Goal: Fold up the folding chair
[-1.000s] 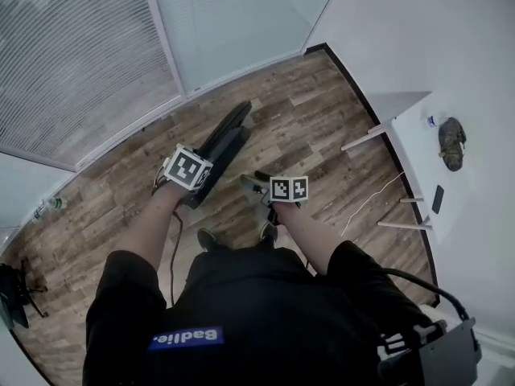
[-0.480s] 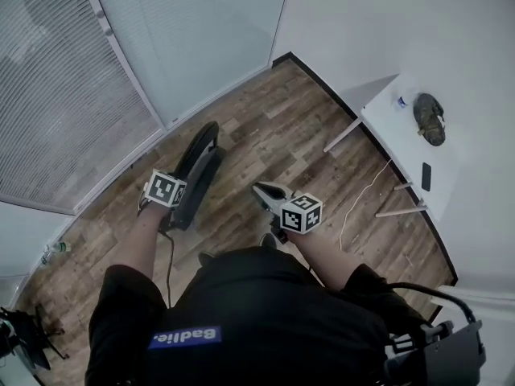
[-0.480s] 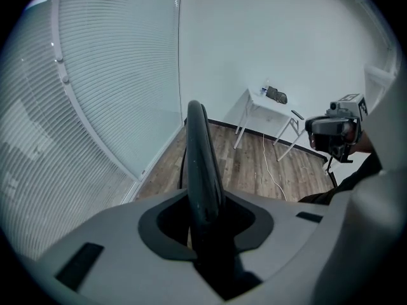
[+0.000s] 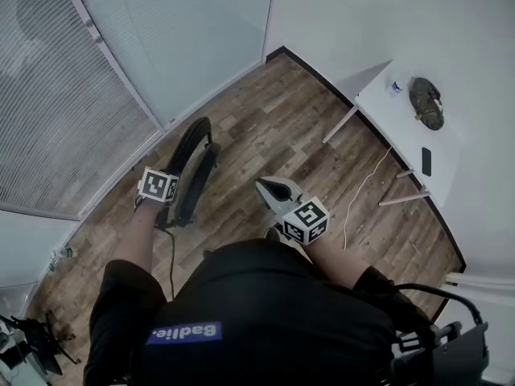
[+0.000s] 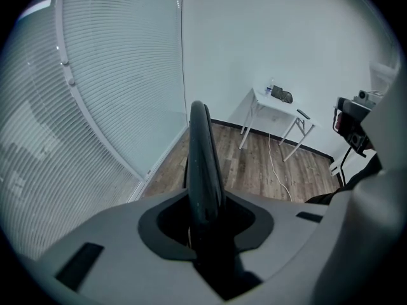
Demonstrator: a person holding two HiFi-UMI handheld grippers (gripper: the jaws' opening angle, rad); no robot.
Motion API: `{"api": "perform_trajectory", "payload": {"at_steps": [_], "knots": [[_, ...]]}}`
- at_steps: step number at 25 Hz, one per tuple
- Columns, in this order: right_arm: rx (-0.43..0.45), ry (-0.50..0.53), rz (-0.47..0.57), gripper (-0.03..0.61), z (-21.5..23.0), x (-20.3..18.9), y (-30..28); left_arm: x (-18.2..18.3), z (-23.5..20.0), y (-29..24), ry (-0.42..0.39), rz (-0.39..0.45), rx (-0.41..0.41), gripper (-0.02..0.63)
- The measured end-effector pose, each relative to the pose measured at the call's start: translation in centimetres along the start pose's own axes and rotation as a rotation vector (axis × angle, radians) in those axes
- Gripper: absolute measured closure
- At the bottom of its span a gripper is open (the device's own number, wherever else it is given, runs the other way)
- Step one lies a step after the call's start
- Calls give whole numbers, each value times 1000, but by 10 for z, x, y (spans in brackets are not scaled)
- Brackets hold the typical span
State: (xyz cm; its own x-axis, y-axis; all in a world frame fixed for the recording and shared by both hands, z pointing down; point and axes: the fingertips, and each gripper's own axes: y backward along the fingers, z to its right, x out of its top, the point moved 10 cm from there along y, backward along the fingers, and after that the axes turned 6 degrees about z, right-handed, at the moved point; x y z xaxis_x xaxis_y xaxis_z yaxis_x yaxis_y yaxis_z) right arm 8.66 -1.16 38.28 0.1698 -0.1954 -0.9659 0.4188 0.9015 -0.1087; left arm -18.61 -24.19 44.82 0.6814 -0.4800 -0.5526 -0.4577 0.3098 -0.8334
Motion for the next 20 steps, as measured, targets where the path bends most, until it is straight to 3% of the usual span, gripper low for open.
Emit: {"api": "perform_trajectory", "payload": {"at_steps": [20], "knots": [[-25, -7, -33, 577, -12, -16, -3, -4, 1, -2, 1, 4, 23, 515]]}}
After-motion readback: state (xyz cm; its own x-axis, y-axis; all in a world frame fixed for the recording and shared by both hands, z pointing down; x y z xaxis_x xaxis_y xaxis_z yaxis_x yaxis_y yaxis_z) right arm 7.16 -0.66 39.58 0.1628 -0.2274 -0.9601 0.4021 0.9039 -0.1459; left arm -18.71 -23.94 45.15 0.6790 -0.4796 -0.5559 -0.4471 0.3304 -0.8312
